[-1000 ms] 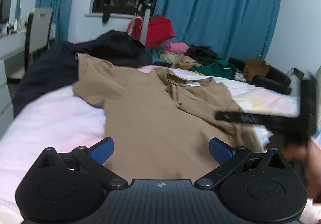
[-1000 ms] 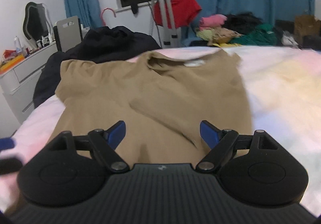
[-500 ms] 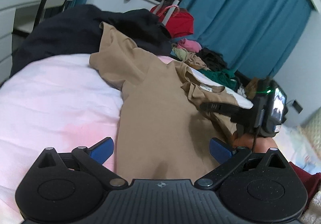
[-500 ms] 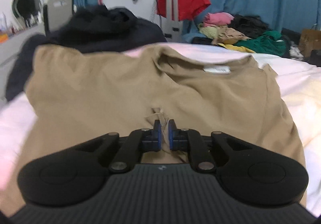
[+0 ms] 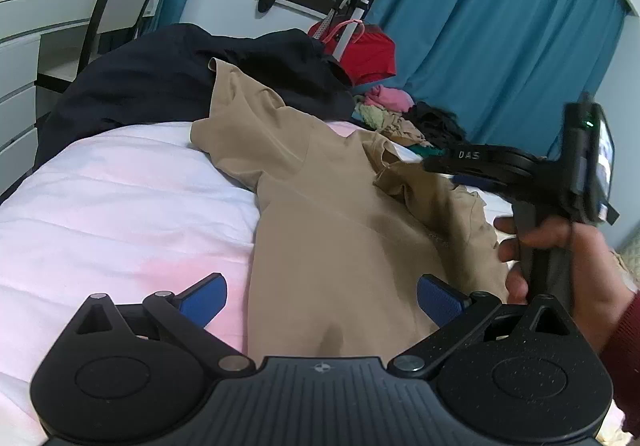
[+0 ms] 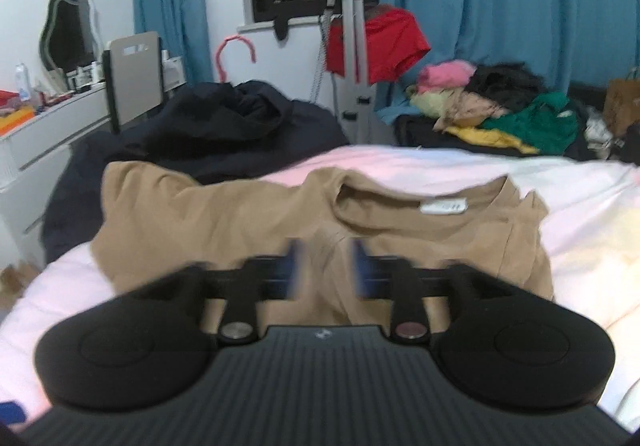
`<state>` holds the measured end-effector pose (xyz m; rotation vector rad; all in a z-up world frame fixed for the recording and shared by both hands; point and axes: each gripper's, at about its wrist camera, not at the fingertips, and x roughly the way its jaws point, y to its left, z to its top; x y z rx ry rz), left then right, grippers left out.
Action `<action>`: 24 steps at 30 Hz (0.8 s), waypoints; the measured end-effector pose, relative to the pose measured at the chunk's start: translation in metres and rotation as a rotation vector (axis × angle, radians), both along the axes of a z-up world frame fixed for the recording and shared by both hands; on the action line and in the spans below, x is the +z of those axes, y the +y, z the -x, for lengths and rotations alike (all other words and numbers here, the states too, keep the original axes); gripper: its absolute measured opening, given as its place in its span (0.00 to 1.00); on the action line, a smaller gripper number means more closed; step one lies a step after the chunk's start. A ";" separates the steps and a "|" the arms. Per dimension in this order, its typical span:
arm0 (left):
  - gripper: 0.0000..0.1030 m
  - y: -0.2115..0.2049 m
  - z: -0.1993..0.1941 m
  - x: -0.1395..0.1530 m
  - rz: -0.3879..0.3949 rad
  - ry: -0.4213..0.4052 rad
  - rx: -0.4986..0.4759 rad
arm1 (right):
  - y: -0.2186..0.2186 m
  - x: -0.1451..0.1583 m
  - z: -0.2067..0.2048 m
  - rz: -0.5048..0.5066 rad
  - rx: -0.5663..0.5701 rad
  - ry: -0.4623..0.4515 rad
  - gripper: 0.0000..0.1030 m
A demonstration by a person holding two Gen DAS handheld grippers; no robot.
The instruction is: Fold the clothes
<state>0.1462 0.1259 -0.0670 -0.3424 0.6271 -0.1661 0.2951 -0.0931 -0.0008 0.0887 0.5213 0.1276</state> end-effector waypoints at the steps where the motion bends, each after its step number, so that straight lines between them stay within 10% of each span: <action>1: 0.99 0.000 0.000 0.001 -0.002 -0.002 0.000 | -0.002 0.000 0.007 -0.022 0.013 -0.006 0.89; 13: 0.99 0.002 0.006 0.019 -0.118 -0.059 0.027 | 0.074 -0.012 -0.008 0.096 0.251 0.013 0.87; 24: 0.97 0.066 -0.016 0.009 0.022 -0.038 0.180 | 0.192 -0.045 -0.069 0.073 0.457 -0.005 0.87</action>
